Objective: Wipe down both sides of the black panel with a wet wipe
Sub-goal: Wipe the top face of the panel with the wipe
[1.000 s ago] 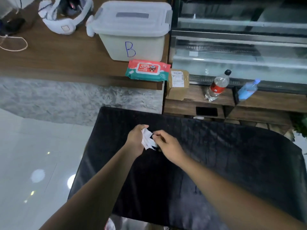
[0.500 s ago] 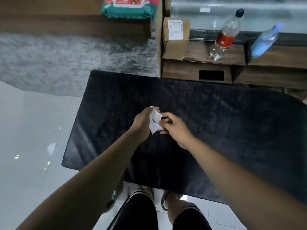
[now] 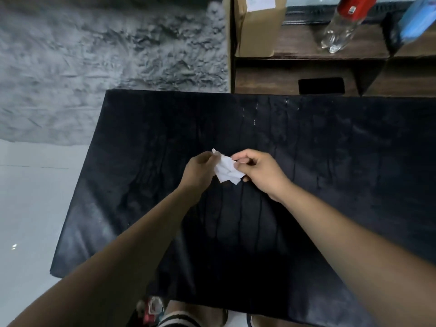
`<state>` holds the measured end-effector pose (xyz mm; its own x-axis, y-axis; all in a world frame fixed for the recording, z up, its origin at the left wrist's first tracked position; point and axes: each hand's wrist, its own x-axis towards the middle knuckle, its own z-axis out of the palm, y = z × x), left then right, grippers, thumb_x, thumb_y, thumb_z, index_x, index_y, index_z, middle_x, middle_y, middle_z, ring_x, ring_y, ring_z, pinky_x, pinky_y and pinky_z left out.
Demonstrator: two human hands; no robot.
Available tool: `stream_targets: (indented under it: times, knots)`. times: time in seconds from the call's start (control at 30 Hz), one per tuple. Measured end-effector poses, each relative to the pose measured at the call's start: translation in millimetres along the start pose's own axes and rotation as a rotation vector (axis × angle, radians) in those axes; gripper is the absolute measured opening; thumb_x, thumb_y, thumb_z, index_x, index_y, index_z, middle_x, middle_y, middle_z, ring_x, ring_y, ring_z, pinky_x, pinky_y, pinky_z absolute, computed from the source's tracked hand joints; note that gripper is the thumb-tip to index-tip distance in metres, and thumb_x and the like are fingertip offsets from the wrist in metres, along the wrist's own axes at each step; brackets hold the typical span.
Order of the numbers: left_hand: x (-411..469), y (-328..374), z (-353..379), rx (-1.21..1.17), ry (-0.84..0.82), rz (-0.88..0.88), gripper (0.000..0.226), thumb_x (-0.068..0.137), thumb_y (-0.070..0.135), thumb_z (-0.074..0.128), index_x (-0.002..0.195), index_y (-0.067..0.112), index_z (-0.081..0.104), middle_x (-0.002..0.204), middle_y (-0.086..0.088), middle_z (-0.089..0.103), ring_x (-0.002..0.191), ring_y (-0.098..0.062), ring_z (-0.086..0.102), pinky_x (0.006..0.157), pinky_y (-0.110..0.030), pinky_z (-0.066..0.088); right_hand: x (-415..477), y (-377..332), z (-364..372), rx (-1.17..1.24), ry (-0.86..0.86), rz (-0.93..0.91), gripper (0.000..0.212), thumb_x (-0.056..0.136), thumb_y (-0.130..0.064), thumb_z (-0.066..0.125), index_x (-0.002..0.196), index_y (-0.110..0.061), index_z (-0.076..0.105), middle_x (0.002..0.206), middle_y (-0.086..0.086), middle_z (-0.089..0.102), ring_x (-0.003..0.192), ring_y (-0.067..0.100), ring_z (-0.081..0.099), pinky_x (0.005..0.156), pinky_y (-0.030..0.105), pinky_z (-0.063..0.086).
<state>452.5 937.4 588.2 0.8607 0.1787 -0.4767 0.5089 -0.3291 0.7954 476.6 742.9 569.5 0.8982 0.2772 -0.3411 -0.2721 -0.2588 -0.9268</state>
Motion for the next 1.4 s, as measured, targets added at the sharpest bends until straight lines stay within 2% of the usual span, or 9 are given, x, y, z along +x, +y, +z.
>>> stream_targets:
  times: [0.07, 0.17, 0.33, 0.43, 0.6, 0.87, 1.1, 1.27, 1.4]
  knots:
    - [13.7, -12.3, -2.0, 0.066, 0.035, 0.091, 0.028, 0.099, 0.049, 0.058, 0.083, 0.032, 0.073, 0.068, 0.01, 0.068, 0.059, 0.0, 0.059, 0.056, -0.022, 0.045, 9.4, 10.6, 3.0, -0.053, 0.03, -0.066, 0.019, 0.097, -0.018, 0.073, 0.103, -0.035, 0.078, 0.088, -0.011, 0.072, 0.066, 0.011, 0.065, 0.067, 0.027, 0.057]
    - [27.0, -24.5, -2.9, 0.113, 0.068, 0.209, 0.016, 0.098, 0.045, 0.06, 0.095, 0.041, 0.075, 0.078, 0.011, 0.074, 0.074, -0.001, 0.069, 0.059, -0.012, 0.047, 20.5, 22.9, 4.4, -0.202, 0.082, -0.178, 0.022, 0.095, -0.022, 0.075, 0.106, -0.041, 0.076, 0.097, -0.016, 0.071, 0.065, 0.004, 0.059, 0.067, 0.014, 0.046]
    - [31.6, -32.9, -5.3, 0.142, 0.112, 0.345, 0.012, 0.097, 0.033, 0.066, 0.094, 0.039, 0.075, 0.083, 0.016, 0.075, 0.076, -0.001, 0.071, 0.06, -0.01, 0.046, 25.9, 21.0, 2.8, -0.375, 0.092, -0.335, 0.023, 0.092, -0.022, 0.073, 0.105, -0.041, 0.076, 0.099, -0.017, 0.067, 0.082, 0.01, 0.064, 0.071, 0.012, 0.044]
    - [34.1, -43.3, -4.1, 0.157, 0.134, 0.41, 0.012, 0.094, 0.029, 0.068, 0.093, 0.039, 0.075, 0.086, 0.018, 0.075, 0.078, -0.001, 0.07, 0.061, -0.012, 0.048, 26.6, 26.0, 2.3, -0.433, 0.095, -0.39, 0.023, 0.094, -0.018, 0.069, 0.102, -0.038, 0.077, 0.096, -0.012, 0.066, 0.083, 0.011, 0.062, 0.072, 0.016, 0.045]
    - [29.9, -57.1, 1.6, 0.134, 0.151, 0.485, 0.013, 0.093, 0.027, 0.068, 0.092, 0.038, 0.075, 0.086, 0.016, 0.075, 0.079, -0.002, 0.07, 0.063, -0.011, 0.049, 18.6, 33.0, 6.5, -0.472, 0.142, -0.436, 0.023, 0.094, -0.015, 0.068, 0.098, -0.036, 0.076, 0.091, -0.012, 0.063, 0.082, 0.007, 0.059, 0.07, 0.013, 0.042]
    - [-11.5, -82.9, -5.0, 0.109, 0.152, 0.542, 0.013, 0.089, 0.025, 0.069, 0.089, 0.036, 0.076, 0.081, 0.011, 0.074, 0.075, -0.003, 0.07, 0.065, -0.013, 0.05, -29.0, 41.2, 27.9, -0.506, 0.169, -0.474, 0.023, 0.091, -0.015, 0.068, 0.094, -0.036, 0.075, 0.094, -0.013, 0.07, 0.086, 0.006, 0.063, 0.072, 0.014, 0.045]
    - [-67.0, -115.1, -26.6, 0.141, 0.113, 0.553, 0.013, 0.09, 0.022, 0.071, 0.087, 0.034, 0.076, 0.08, 0.008, 0.074, 0.073, -0.006, 0.068, 0.064, -0.014, 0.05, -87.5, 48.9, 68.5, -0.515, 0.155, -0.452, 0.027, 0.09, -0.01, 0.065, 0.091, -0.035, 0.075, 0.087, -0.03, 0.069, 0.077, -0.004, 0.061, 0.064, 0.007, 0.039]
    - [-44.0, -120.5, -43.9, 0.138, 0.156, 0.541, 0.014, 0.09, 0.023, 0.07, 0.085, 0.035, 0.075, 0.079, 0.012, 0.074, 0.071, -0.001, 0.067, 0.062, -0.01, 0.047, -57.9, 45.7, 84.4, -0.527, 0.174, -0.477, 0.028, 0.091, -0.013, 0.065, 0.094, -0.039, 0.075, 0.095, -0.029, 0.067, 0.089, -0.001, 0.062, 0.07, 0.008, 0.041]
    - [-17.0, -121.6, -66.2, 0.152, 0.193, 0.534, 0.015, 0.091, 0.022, 0.069, 0.084, 0.035, 0.074, 0.078, 0.012, 0.074, 0.071, -0.003, 0.068, 0.062, -0.012, 0.049, -20.7, 36.3, 104.2, -0.517, 0.171, -0.533, 0.03, 0.091, -0.011, 0.066, 0.094, -0.039, 0.076, 0.09, -0.016, 0.067, 0.088, 0.003, 0.063, 0.072, 0.008, 0.042]
